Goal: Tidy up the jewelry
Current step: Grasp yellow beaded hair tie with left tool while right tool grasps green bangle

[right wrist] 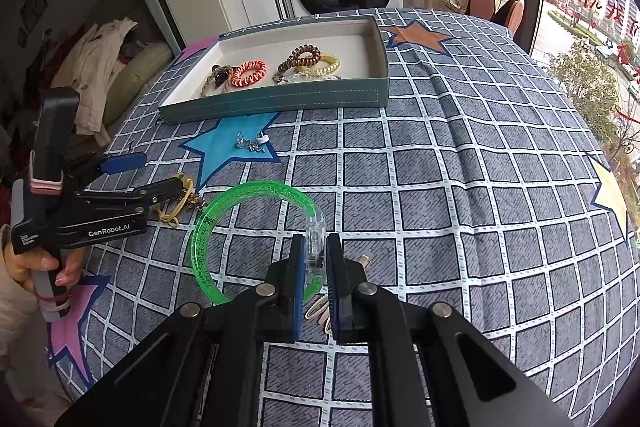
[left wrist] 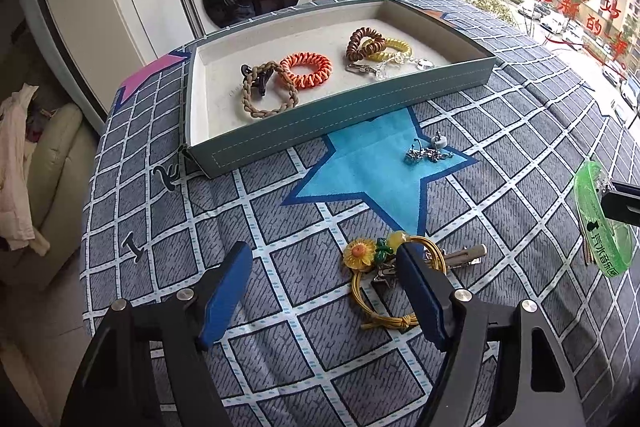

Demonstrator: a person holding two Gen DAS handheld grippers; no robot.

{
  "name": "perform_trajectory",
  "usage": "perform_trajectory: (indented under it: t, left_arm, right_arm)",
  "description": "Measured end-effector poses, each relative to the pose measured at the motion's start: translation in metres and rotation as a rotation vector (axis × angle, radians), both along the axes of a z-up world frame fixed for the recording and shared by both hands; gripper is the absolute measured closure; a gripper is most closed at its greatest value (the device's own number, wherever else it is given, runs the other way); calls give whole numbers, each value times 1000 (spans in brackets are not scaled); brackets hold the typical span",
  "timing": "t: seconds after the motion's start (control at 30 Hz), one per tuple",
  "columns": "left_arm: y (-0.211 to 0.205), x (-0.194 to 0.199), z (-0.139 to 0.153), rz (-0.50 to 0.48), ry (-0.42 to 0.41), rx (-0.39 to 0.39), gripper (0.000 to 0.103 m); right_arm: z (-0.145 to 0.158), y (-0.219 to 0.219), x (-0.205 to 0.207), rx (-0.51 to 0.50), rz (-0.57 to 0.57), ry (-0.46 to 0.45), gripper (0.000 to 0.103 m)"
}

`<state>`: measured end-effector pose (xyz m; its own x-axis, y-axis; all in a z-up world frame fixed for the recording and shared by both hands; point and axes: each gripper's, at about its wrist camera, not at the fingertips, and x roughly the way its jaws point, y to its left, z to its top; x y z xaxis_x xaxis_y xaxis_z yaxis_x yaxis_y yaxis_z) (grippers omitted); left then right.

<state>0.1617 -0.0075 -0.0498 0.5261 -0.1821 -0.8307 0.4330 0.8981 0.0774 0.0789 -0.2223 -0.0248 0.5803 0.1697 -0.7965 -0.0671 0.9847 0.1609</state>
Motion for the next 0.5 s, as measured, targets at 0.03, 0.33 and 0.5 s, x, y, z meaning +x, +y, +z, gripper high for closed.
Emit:
perform_trajectory:
  t: [0.03, 0.33, 0.5]
  left_arm:
    - [-1, 3, -1, 0, 0, -1, 11]
    - [-5, 5, -6, -24, 24, 24, 11]
    - [-20, 1, -4, -86, 36, -12, 46]
  right_arm:
    - [0, 0, 0, 0, 1, 0, 92]
    - [0, 3, 1, 4, 5, 0, 92]
    - [1, 1, -1, 9, -1, -1, 92]
